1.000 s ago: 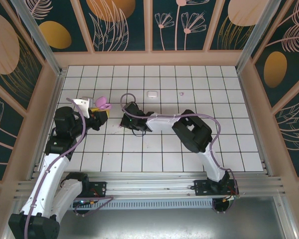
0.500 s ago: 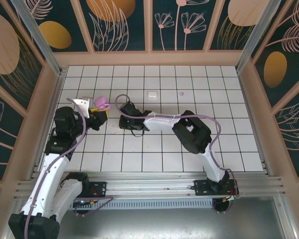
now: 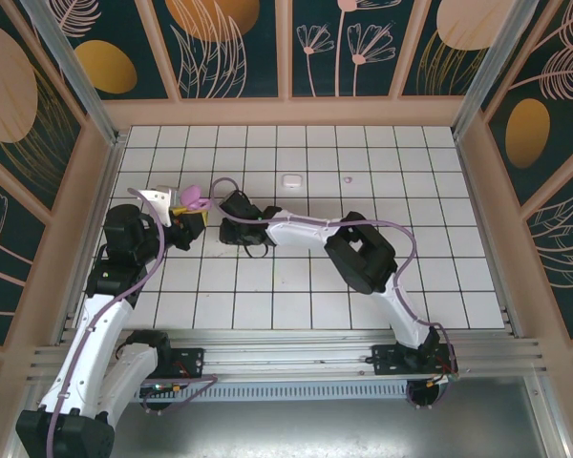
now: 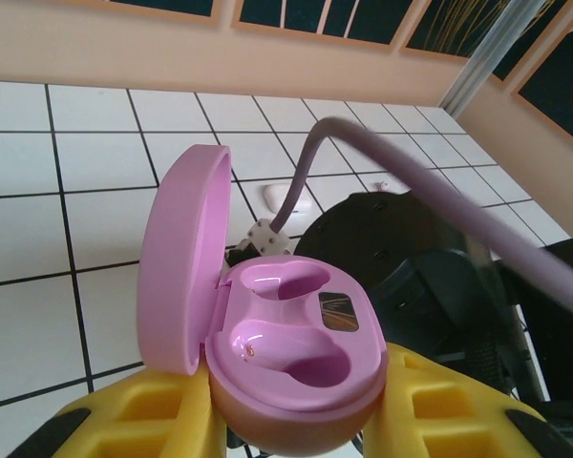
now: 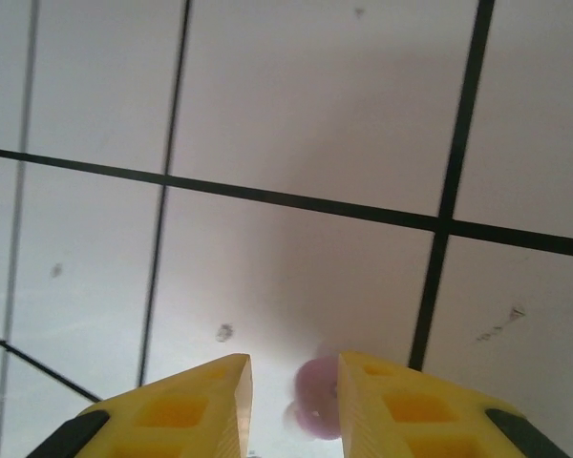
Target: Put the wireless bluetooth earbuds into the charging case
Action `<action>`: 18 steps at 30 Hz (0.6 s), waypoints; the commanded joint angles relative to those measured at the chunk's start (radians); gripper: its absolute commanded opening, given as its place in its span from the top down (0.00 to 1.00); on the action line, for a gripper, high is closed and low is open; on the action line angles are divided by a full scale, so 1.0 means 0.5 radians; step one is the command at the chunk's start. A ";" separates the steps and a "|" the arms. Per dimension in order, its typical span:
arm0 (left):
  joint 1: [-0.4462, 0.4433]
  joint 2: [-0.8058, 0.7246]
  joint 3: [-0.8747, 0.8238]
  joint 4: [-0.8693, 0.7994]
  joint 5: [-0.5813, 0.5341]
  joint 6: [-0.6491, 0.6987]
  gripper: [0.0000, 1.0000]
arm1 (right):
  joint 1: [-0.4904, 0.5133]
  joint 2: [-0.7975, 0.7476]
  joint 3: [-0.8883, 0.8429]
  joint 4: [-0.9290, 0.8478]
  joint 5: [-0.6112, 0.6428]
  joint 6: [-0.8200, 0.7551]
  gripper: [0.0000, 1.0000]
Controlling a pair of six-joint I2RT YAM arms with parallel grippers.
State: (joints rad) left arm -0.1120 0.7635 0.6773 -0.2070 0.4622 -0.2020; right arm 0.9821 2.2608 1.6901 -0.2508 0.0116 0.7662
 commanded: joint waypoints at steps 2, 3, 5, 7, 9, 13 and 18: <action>0.014 -0.026 0.060 -0.014 -0.005 0.039 0.79 | 0.027 0.068 0.068 -0.158 0.102 -0.038 0.69; 0.012 -0.026 0.060 -0.016 -0.004 0.039 0.79 | 0.027 0.073 0.064 -0.158 0.101 -0.038 0.69; 0.012 -0.030 0.060 -0.015 -0.004 0.039 0.79 | 0.030 0.087 0.071 -0.166 0.100 -0.047 0.69; 0.012 -0.031 0.057 -0.019 -0.008 0.040 0.79 | 0.039 0.106 0.094 -0.184 0.102 -0.053 0.69; 0.012 -0.035 0.058 -0.019 -0.009 0.039 0.78 | 0.052 0.136 0.130 -0.223 0.115 -0.067 0.70; 0.013 -0.036 0.063 -0.026 -0.010 0.042 0.79 | 0.066 0.179 0.185 -0.288 0.110 -0.072 0.79; 0.012 -0.044 0.061 -0.034 -0.013 0.042 0.78 | 0.070 0.155 0.180 -0.319 0.122 -0.095 0.85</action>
State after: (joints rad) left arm -0.1120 0.7570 0.6807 -0.2146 0.4618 -0.2016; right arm 1.0050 2.3135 1.7664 -0.3489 0.0616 0.7372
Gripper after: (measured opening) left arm 0.317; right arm 0.161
